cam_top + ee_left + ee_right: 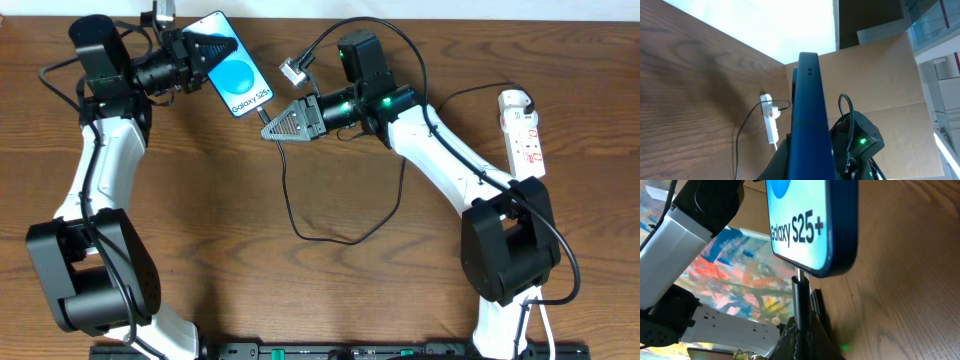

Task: Plug charger to phone and switch on socket
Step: 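Push the plug upward into the phone's port with the right gripper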

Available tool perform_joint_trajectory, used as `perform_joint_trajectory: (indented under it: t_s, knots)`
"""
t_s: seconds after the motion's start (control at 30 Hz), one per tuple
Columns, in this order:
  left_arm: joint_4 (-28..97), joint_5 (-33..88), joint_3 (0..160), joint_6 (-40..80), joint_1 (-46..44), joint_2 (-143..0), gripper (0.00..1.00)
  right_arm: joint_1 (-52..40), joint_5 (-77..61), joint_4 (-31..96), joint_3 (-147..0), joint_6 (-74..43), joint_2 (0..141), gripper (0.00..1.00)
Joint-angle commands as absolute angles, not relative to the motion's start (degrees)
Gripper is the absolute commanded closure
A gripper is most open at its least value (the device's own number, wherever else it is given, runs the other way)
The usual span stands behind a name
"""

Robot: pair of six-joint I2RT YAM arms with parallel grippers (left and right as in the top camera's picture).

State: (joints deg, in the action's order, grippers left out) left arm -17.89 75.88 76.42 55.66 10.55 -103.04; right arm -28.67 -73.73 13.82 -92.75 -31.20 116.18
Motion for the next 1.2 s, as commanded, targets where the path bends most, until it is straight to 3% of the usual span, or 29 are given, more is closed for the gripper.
perform_joint_trajectory:
  t_s: [0.0,1.1,1.17]
  knots:
    - [-18.39,75.70,77.14,55.72,9.78,-102.24,0.93,-28.60,-74.52,13.47,-93.30,-31.24,115.39,0.99]
    - [-18.33,77.54,77.14,53.58,8.62,-102.24,0.93,-28.71,-73.65,8.62,-93.30,-34.96,115.39,0.99]
    - [-18.33,77.52,77.14,53.58,8.99,-102.24,0.93,-28.56,-73.60,11.42,-93.30,-32.38,115.39,0.91]
